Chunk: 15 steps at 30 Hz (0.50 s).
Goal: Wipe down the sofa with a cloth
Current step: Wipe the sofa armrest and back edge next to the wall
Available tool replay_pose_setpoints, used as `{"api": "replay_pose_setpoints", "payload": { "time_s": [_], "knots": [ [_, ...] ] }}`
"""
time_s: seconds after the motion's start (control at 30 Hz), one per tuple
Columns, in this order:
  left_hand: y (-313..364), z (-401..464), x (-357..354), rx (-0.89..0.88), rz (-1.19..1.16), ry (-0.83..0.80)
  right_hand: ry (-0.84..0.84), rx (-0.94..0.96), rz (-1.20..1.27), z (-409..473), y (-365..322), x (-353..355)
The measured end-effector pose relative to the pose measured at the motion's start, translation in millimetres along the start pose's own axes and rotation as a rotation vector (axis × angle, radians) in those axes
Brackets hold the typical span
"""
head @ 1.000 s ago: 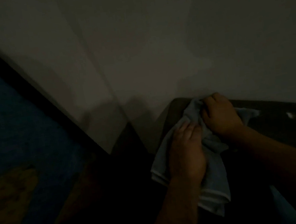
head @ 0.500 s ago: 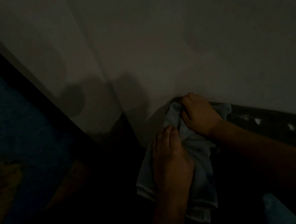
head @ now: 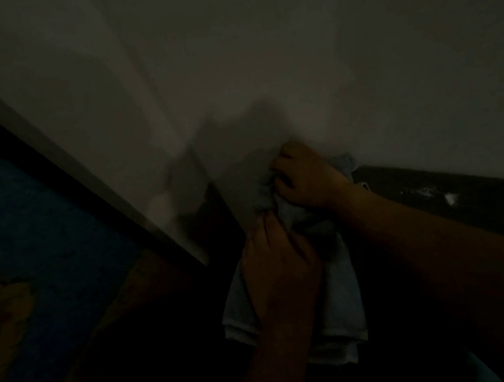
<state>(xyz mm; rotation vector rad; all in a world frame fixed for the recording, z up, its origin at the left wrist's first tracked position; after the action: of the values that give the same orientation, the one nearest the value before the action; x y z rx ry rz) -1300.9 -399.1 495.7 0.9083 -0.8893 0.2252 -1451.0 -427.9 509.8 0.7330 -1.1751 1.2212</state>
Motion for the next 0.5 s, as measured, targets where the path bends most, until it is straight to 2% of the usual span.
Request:
{"api": "replay_pose_setpoints", "payload": {
  "time_s": [0.13, 0.3, 0.4, 0.5],
  "knots": [
    [-2, 2, -3, -0.037, -0.055, 0.011, -0.001, -0.014, 0.011, -2, 1, 3],
    [-4, 3, -4, -0.102, -0.067, 0.092, -0.118, -0.196, 0.118, -19, 11, 4],
    [3, 4, -1, -0.103, -0.057, 0.044, -0.169, -0.242, 0.149, -37, 13, 7],
    [11, 1, 6, -0.106, -0.112, 0.016, -0.112, -0.23, 0.223, -66, 11, 20]
  ]
}}
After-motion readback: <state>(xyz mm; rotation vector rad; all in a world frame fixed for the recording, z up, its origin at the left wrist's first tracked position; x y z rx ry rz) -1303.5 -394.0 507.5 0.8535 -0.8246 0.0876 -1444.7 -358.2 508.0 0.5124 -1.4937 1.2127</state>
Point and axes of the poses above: each hand's wrist, its own z-axis towards the middle knuckle, its own x-axis out of the back of the hand, y = z × x, the point moved 7 cm from there along z, towards the middle knuckle, and after that the axes turned 12 degrees about -z, right-handed, at the moved point
